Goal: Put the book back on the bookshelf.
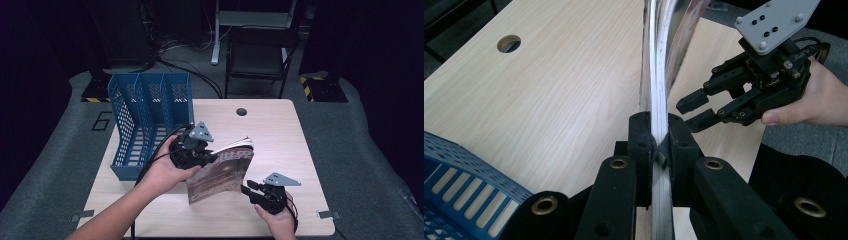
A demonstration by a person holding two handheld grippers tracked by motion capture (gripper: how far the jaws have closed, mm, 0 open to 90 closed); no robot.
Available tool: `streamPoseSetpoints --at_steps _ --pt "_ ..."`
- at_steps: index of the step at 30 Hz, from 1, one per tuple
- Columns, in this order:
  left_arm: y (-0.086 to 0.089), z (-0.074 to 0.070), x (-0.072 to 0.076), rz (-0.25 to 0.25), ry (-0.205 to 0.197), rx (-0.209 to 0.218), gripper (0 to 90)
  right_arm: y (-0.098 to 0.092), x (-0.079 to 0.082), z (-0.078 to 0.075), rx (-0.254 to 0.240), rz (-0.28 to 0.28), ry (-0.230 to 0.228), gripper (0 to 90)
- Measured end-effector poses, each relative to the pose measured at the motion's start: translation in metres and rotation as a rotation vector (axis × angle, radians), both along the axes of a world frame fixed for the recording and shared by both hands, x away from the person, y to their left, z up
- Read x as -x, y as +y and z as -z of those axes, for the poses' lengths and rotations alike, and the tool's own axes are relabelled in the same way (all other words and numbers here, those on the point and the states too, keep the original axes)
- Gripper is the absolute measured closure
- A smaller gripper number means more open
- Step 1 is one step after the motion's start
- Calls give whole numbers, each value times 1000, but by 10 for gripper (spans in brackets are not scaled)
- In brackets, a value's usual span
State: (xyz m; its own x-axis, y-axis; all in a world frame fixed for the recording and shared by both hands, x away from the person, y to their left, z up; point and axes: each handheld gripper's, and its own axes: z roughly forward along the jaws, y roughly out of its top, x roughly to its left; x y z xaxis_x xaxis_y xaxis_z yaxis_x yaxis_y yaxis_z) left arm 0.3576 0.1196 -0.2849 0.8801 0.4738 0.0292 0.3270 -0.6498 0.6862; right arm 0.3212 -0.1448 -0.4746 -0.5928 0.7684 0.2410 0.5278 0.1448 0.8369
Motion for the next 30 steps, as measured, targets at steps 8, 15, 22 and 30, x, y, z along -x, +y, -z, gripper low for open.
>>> streamPoseSetpoints --at_steps 8,15,22,30 --pt "5 -11 0 -16 3 -8 841 0 0 2 13 11 -1 580" --pt "15 -28 -1 -31 -3 16 841 -1 0 2 5 16 6 579" --pt "19 -42 -1 -48 -14 23 841 -1 0 3 3 14 4 570" --pt "20 -52 -3 -48 -1 36 841 -2 -1 5 6 24 9 563"
